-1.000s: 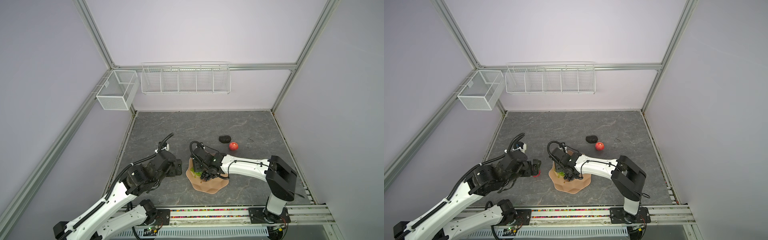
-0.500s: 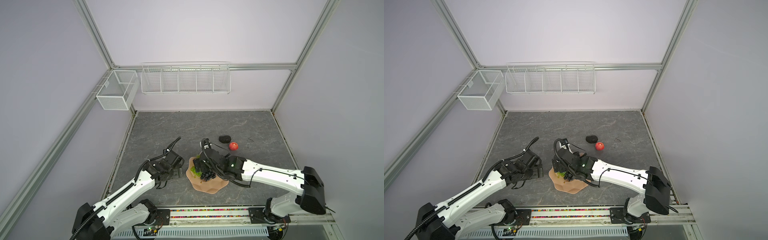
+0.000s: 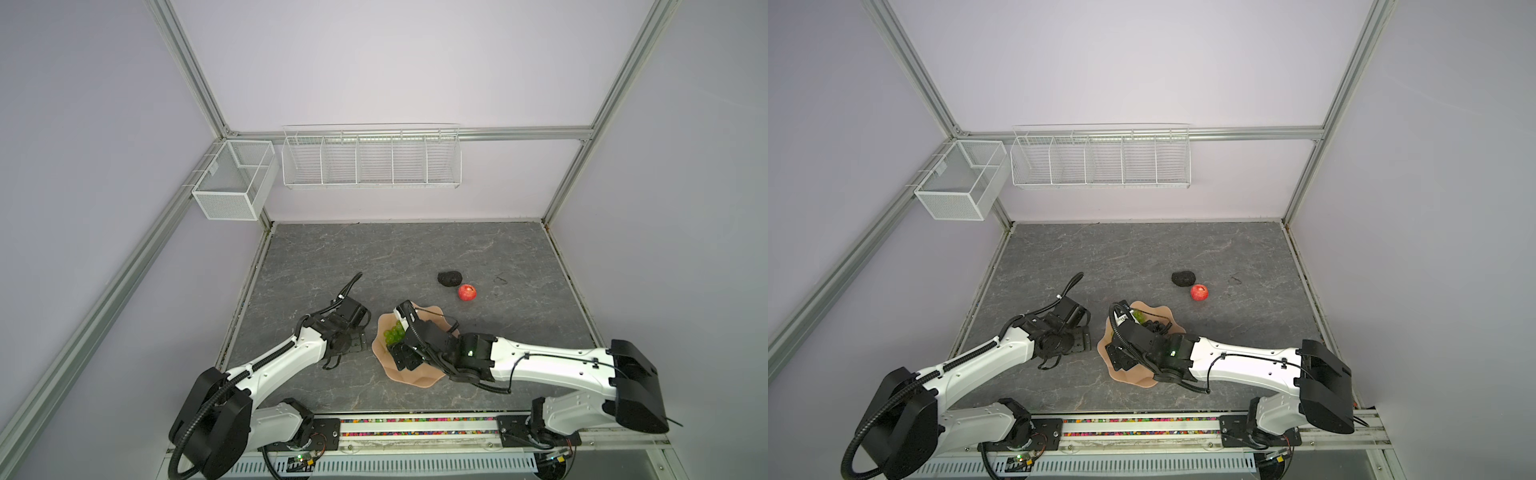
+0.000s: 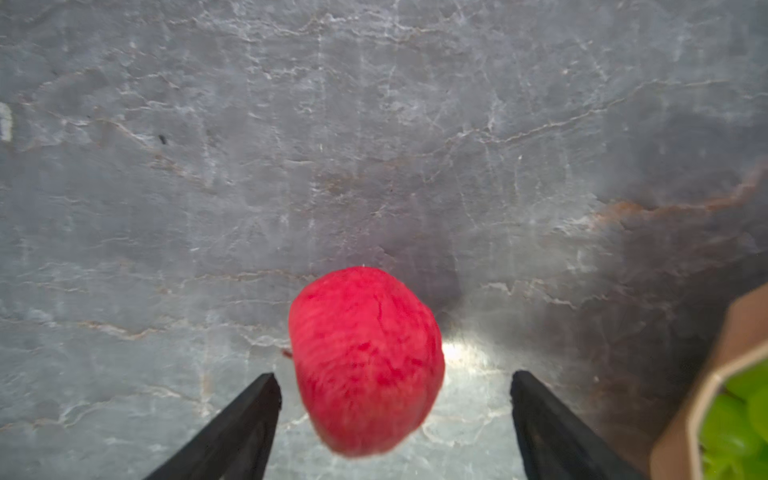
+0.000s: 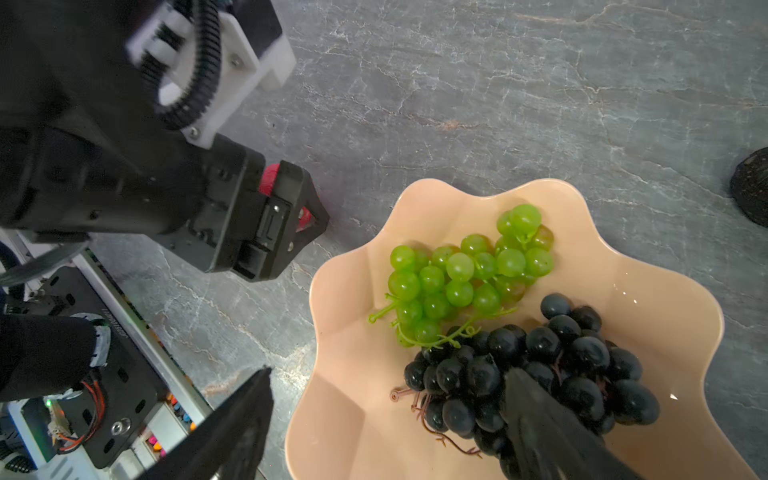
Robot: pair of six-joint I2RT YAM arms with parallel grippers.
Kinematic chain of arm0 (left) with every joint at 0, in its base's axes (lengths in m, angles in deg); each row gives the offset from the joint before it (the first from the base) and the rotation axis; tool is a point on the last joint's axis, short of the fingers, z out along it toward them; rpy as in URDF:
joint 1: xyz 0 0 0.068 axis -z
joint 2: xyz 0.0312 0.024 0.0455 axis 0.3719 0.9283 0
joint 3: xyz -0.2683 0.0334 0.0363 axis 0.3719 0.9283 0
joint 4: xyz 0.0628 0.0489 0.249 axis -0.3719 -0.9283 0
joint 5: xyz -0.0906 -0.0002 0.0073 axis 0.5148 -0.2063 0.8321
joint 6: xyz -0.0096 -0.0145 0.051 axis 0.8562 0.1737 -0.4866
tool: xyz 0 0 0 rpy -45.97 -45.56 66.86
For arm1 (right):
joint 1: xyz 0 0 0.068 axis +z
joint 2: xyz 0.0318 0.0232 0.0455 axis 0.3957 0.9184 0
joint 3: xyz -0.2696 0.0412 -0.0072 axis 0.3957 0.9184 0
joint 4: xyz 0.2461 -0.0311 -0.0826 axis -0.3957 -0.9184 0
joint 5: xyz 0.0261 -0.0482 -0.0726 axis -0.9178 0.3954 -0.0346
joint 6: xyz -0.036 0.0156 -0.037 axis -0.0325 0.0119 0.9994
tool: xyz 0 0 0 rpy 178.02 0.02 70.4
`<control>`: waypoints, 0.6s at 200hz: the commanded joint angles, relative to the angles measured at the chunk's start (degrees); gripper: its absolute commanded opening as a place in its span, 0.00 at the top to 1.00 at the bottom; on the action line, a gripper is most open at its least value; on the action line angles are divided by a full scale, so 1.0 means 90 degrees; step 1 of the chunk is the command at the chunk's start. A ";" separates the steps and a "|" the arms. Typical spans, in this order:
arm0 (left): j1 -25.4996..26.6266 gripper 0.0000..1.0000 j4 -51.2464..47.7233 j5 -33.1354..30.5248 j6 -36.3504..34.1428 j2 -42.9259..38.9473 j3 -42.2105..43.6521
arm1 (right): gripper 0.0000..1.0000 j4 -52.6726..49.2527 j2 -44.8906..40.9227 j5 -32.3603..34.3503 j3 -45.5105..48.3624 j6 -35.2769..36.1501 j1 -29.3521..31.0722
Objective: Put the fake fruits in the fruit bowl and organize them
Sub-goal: 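Grasp the dark red apple with the left gripper while the right releases grapes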
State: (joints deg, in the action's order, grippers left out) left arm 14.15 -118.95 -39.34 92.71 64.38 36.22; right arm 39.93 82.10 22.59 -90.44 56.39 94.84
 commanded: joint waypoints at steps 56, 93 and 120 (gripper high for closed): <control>-0.0053 0.21 0.0397 -0.0304 -0.0116 0.0482 -0.0046 | 0.11 0.0058 -0.0339 0.0182 0.0117 0.0025 0.0036; -0.0053 0.31 0.0340 -0.0375 -0.0143 0.0395 -0.0046 | 0.11 0.0059 -0.0386 0.0226 0.0185 -0.0016 0.0037; -0.0051 0.40 0.0273 -0.0415 -0.0181 0.0279 -0.0046 | 0.11 0.0058 -0.0407 0.0253 0.0211 -0.0022 0.0034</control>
State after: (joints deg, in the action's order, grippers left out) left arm 14.04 -115.96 -41.64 91.31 68.34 36.22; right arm 40.09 80.02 23.44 -89.85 56.34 94.84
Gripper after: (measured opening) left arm 0.631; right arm 0.887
